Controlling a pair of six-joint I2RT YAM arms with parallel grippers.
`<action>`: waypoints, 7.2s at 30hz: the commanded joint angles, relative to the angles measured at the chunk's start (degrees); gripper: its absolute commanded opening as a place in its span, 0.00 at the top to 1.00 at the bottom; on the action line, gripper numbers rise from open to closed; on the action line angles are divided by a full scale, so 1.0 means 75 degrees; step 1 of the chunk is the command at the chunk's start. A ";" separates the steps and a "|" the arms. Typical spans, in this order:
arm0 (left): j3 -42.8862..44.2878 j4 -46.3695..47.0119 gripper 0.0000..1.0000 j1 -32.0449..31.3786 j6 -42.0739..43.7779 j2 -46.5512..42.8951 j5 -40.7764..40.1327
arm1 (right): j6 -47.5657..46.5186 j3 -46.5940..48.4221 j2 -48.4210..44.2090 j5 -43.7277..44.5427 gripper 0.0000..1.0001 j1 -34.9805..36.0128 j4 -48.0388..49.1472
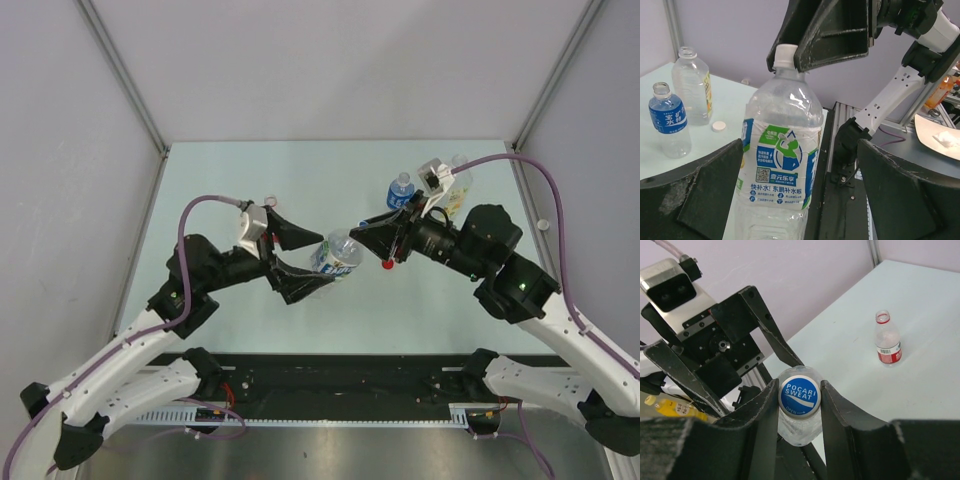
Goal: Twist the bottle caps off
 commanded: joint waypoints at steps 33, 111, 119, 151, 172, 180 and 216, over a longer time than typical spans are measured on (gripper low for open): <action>-0.0573 0.0451 0.62 -0.0041 0.0360 0.0335 0.0734 | 0.0480 0.0748 0.0100 0.0258 0.55 0.1008 0.0684; 0.0598 -0.0616 1.00 -0.2210 0.1416 -0.0323 -0.0513 | -0.1077 0.0057 0.0146 -0.1026 1.00 0.1348 0.1000; 0.0973 0.0438 1.00 -0.1224 -0.0095 0.0661 0.3142 | -0.1418 0.0045 -0.0006 -0.3614 1.00 0.1231 0.1070; 0.1407 0.0430 1.00 -0.0837 -0.0157 0.1589 0.4251 | -0.1595 0.0057 -0.0052 -0.6237 0.56 -0.0292 0.0625; 0.0623 -0.1061 1.00 -0.1175 0.1976 0.0405 -0.2928 | 0.0737 0.0057 -0.0733 -0.0117 0.16 -0.0680 0.1117; 0.0143 -0.0686 1.00 -0.2325 0.2938 0.0112 -0.6342 | 0.1477 0.0069 -0.0054 0.1899 0.16 -0.0001 0.1047; -0.0081 -0.0287 1.00 -0.3333 0.3900 0.0429 -0.8407 | 0.1664 0.0057 0.1541 0.2580 0.30 0.0879 0.2312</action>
